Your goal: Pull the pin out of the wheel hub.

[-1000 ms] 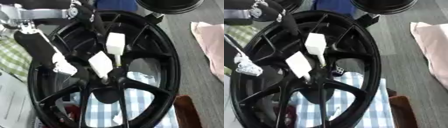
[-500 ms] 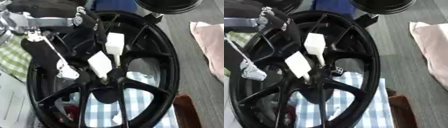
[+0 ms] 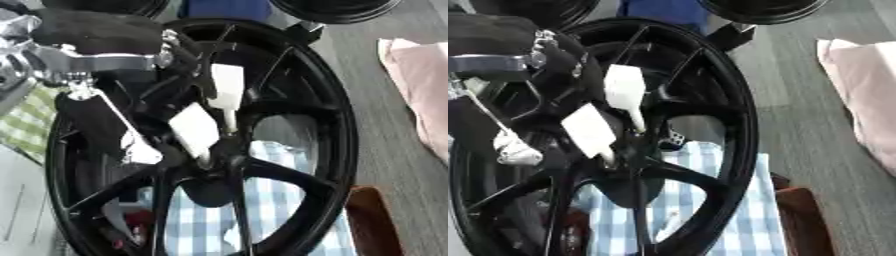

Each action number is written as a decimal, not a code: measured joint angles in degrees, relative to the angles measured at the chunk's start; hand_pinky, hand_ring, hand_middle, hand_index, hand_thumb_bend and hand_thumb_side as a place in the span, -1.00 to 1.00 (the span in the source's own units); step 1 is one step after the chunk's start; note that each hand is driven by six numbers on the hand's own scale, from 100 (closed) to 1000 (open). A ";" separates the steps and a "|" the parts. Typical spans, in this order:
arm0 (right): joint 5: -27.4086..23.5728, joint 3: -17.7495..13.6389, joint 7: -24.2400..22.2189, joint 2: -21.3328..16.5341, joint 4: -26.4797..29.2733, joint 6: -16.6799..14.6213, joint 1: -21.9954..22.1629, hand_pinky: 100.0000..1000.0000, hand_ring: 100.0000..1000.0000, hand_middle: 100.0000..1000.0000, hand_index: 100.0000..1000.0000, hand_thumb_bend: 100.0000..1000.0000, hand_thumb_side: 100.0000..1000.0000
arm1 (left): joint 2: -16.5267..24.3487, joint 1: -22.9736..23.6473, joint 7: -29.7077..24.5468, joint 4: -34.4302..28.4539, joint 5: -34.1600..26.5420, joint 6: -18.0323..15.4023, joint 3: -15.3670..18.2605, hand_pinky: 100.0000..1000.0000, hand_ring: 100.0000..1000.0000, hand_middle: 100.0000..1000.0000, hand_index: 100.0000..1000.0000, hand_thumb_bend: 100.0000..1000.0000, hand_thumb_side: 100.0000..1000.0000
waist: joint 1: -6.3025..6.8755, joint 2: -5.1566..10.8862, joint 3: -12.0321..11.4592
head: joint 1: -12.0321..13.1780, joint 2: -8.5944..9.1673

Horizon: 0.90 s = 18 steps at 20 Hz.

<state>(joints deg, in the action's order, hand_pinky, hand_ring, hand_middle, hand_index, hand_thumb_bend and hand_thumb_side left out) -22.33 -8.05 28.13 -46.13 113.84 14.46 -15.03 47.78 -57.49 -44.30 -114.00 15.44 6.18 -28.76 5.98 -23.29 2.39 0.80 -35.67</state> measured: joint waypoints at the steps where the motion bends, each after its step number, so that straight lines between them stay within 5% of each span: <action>1: 0.00 0.00 0.02 0.00 0.00 0.00 0.00 0.61 0.06 0.36 0.36 -1.00 0.57 | -0.01 0.00 0.04 0.00 0.18 -0.04 -0.01 0.56 0.31 0.42 0.55 -0.30 -0.70 | 0.05 -0.03 0.00 | 0.00 0.00; 18: -0.01 0.00 0.81 0.18 0.00 0.01 -0.01 0.61 0.05 0.36 0.36 -1.00 0.58 | -0.48 0.96 -1.42 0.00 1.49 -0.56 -0.72 0.54 0.31 0.41 0.52 -0.43 -0.81 | 0.68 -1.05 0.69 | -0.63 0.07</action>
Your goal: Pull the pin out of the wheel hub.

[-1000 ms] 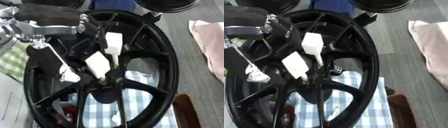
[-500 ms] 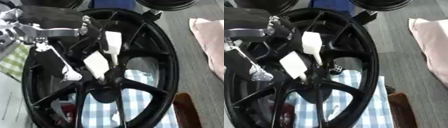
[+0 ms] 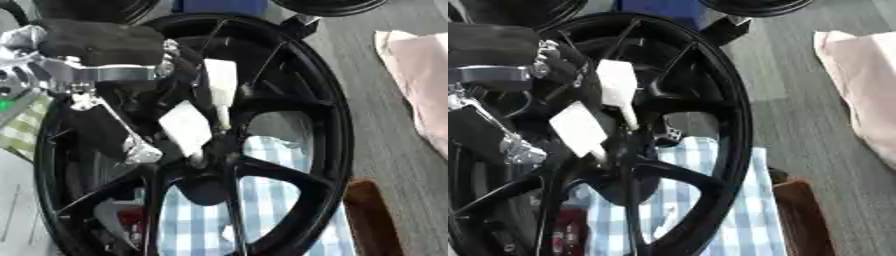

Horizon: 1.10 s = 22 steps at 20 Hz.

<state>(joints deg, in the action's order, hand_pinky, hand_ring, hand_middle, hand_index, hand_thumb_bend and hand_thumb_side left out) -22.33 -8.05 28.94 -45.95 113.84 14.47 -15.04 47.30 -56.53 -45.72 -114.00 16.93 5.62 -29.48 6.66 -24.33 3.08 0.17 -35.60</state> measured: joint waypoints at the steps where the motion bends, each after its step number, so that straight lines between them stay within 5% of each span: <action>1: 0.00 0.00 0.06 0.00 0.00 -0.03 -0.01 0.61 0.05 0.36 0.36 -1.00 0.58 | 0.00 0.07 -0.23 0.00 0.02 -0.05 -0.01 0.54 0.31 0.41 0.52 -0.43 -0.82 | 0.07 -0.04 0.02 | 0.00 0.00; 11: 0.00 0.00 0.35 0.01 0.00 0.13 -0.06 0.61 0.05 0.35 0.36 -1.00 0.59 | 0.00 0.43 -2.53 0.00 1.93 -0.44 -0.33 0.52 0.31 0.43 0.52 -0.48 -0.91 | 0.16 -0.27 0.12 | 0.03 0.50; 17: 0.00 0.00 0.42 0.01 0.00 0.20 -0.06 0.60 0.05 0.35 0.35 -1.00 0.59 | 0.00 0.70 -2.09 0.03 2.69 -0.12 -0.31 0.48 0.20 0.32 0.44 -0.74 -0.92 | 0.16 -0.36 0.04 | 0.02 0.91; 22: 0.00 0.00 0.66 0.03 0.00 0.41 -0.06 0.60 0.05 0.35 0.35 -1.00 0.59 | 0.00 0.90 -0.59 0.35 2.39 0.59 -0.32 0.48 0.18 0.30 0.43 -0.76 -0.92 | 0.16 -0.38 0.03 | 0.01 0.99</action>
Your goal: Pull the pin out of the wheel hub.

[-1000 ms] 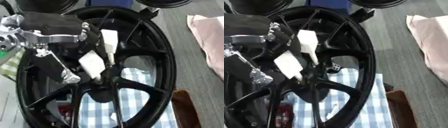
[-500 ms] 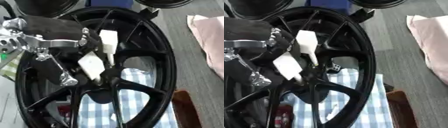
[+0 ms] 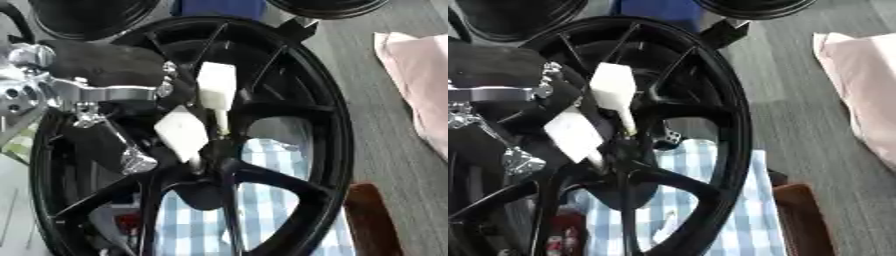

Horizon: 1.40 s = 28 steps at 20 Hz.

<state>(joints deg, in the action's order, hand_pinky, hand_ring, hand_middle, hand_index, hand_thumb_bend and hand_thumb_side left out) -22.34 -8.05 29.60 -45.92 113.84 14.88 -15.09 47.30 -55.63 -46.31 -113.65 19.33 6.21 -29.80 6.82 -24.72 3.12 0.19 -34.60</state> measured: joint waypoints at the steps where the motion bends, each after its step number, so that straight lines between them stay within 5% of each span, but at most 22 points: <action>1: 0.00 0.00 0.02 0.05 0.00 -0.01 0.00 0.60 0.05 0.35 0.35 -1.00 0.59 | 0.00 0.01 0.16 0.01 -0.07 0.03 0.00 0.48 0.18 0.30 0.43 -0.76 -0.92 | 0.00 0.00 0.00 | 0.00 0.00; 2: 0.00 0.00 0.05 0.14 0.00 -0.03 0.00 0.60 0.05 0.35 0.35 -1.00 0.59 | 0.00 0.02 0.27 0.01 -0.13 0.09 -0.01 0.44 0.06 0.16 0.34 -0.92 -0.90 | 0.00 0.00 0.00 | 0.00 0.00; 6: 0.00 0.00 0.39 0.28 0.00 0.05 0.00 0.60 0.05 0.36 0.35 -1.00 0.60 | 0.00 0.08 1.00 0.03 -0.18 -0.03 -0.01 0.41 -0.01 0.07 0.26 -0.98 -0.88 | 0.00 0.00 0.04 | -0.11 0.00; 18: 0.00 -0.02 0.97 0.29 0.00 0.49 0.01 0.61 0.06 0.34 0.36 -1.00 0.60 | -0.01 0.60 3.21 -0.06 -4.51 2.66 1.25 0.27 -0.39 -0.37 -0.24 -1.00 -1.00 | 0.00 0.00 0.08 | -0.36 0.00; 28: 0.00 -0.04 1.08 0.29 0.00 0.35 0.05 0.61 0.06 0.34 0.36 -1.00 0.59 | 0.07 1.93 7.63 -0.30 -9.59 7.31 4.99 0.25 -0.55 -0.54 -0.41 -1.00 -1.00 | 0.00 0.00 -0.05 | -0.90 0.00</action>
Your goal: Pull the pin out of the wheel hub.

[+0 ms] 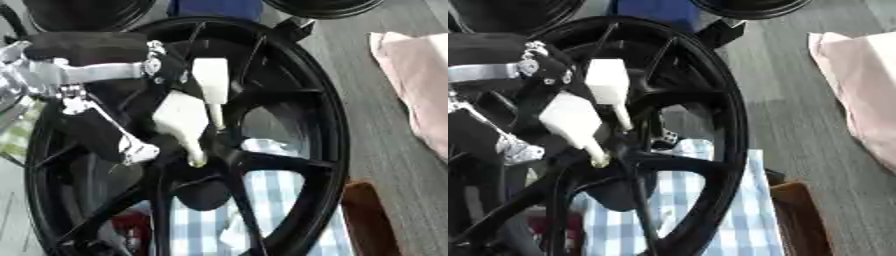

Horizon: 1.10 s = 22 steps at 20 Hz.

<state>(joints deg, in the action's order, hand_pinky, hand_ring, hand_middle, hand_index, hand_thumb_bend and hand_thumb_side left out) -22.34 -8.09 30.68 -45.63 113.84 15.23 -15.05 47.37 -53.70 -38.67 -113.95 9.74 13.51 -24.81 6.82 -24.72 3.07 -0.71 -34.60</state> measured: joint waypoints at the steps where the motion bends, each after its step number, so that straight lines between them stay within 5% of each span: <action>1: 0.00 0.00 0.00 0.00 0.00 0.00 0.02 0.61 0.06 0.34 0.36 -1.00 0.59 | 0.02 0.34 0.63 -0.03 -0.70 0.37 0.88 0.25 -0.57 -0.56 -0.42 -1.00 -1.00 | 0.00 0.00 -0.03 | -0.15 -0.02; 12: 0.00 -0.51 0.51 0.00 0.00 -0.02 1.19 0.61 0.06 0.34 0.36 -1.00 0.57 | 3.43 5.90 9.26 -0.01 -9.80 4.83 12.76 0.25 -0.61 -0.61 -0.45 -1.00 -1.00 | 0.00 0.10 -1.55 | -1.27 -1.09; 18: 0.03 -1.77 1.36 0.01 0.00 -0.35 2.95 0.62 0.08 0.36 0.38 -1.00 0.59 | 8.56 14.12 14.65 4.93 -11.24 6.74 21.10 0.29 -0.57 -0.58 -0.42 -1.00 -0.92 | -0.08 0.25 -4.79 | -1.44 -1.65; 22: 0.26 -2.69 1.84 0.32 0.00 -0.68 4.13 0.64 0.13 0.42 0.41 -1.00 0.63 | 8.85 20.19 18.37 10.69 -8.81 9.83 27.16 0.29 -0.56 -0.57 -0.42 -1.00 -0.91 | -1.32 0.25 -6.63 | -1.18 -1.89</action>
<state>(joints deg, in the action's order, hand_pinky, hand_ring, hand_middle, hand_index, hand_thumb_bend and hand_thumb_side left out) -22.08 -10.78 32.52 -45.31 113.84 14.55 -10.92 56.22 -33.50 -20.30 -103.26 0.93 23.34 2.35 5.50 -24.46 -3.56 -1.89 -36.50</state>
